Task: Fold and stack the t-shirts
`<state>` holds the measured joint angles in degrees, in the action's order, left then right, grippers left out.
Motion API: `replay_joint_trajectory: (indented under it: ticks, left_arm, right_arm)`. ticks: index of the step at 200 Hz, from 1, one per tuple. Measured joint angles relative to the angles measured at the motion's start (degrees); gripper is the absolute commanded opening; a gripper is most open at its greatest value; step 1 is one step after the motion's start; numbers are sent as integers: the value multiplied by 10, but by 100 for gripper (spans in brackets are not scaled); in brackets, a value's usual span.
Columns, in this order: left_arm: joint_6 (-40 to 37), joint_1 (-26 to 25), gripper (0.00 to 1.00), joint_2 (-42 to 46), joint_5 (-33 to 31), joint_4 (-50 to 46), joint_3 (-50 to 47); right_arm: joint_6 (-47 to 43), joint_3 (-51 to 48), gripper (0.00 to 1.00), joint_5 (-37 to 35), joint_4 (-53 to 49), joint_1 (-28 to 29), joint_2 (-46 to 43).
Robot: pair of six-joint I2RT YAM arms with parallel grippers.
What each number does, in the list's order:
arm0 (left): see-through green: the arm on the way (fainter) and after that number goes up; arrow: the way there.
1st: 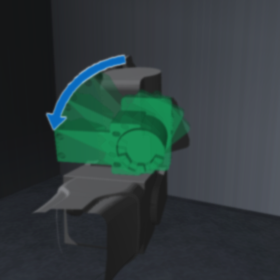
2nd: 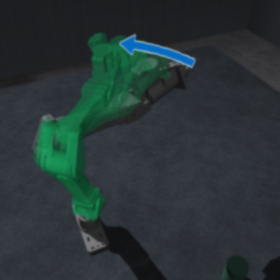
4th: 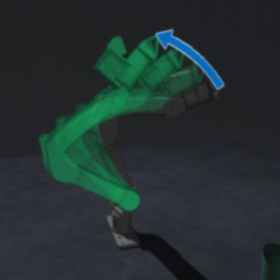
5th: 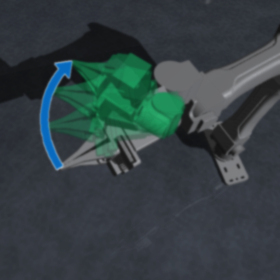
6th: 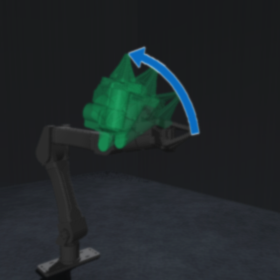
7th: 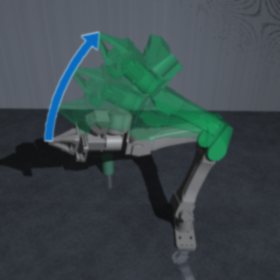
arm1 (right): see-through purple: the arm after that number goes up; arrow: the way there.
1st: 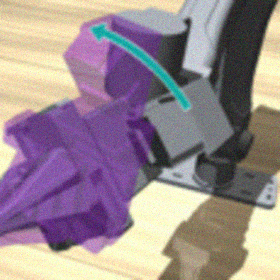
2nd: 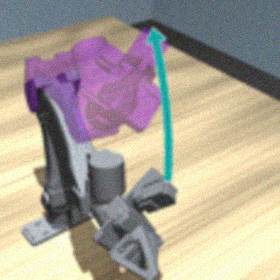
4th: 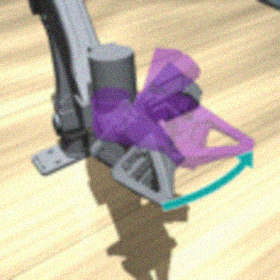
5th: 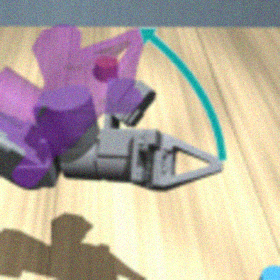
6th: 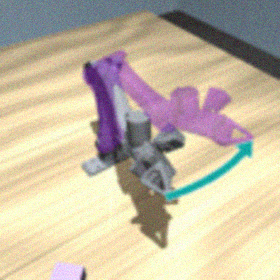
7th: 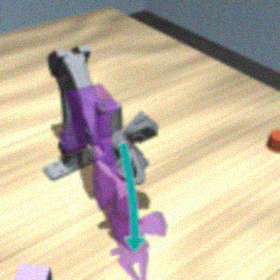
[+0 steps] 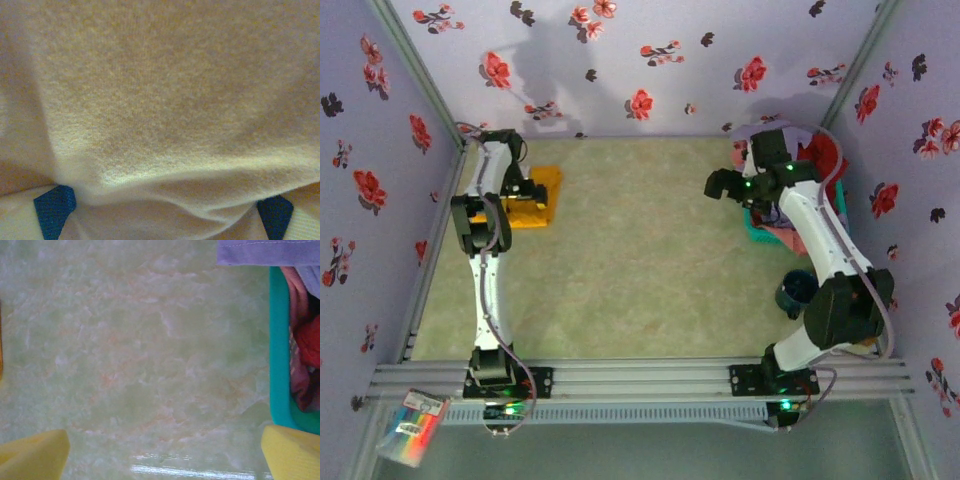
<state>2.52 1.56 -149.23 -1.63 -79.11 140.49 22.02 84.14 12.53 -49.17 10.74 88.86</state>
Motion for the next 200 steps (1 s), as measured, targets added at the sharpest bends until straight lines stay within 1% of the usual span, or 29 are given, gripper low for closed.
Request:
replay_joint_trajectory:
  ticks: [26, 42, 75, 114, 133, 156, 180, 200]
  left_arm:
    - [-15, 11, 99, -14, -7, 7, 30]
    - [-17, 23, 99, -19, -14, 27, 45]
    - [-19, 41, 99, -20, -25, 65, 48]
    - [-23, 43, 99, -17, -35, 83, 43]
    - [-11, 40, 99, 12, -31, 107, -9]
    - [13, 35, 99, 78, -25, 143, -102]
    - [41, 25, 100, 153, -23, 188, -197]
    - [62, 20, 100, 192, -22, 218, -245]
  right_arm:
    - [0, 22, 99, 6, -8, 0, 26]
    - [0, 38, 99, 10, -11, 0, 40]
    - [1, 44, 99, 12, -12, 0, 48]
    - [3, 44, 99, 12, -13, 4, 48]
    - [5, 44, 99, 12, -14, 5, 48]
    - [7, 44, 99, 14, -13, 7, 45]
    - [11, 40, 99, 19, -13, 7, 25]
    - [11, 33, 99, 24, -12, 7, 5]
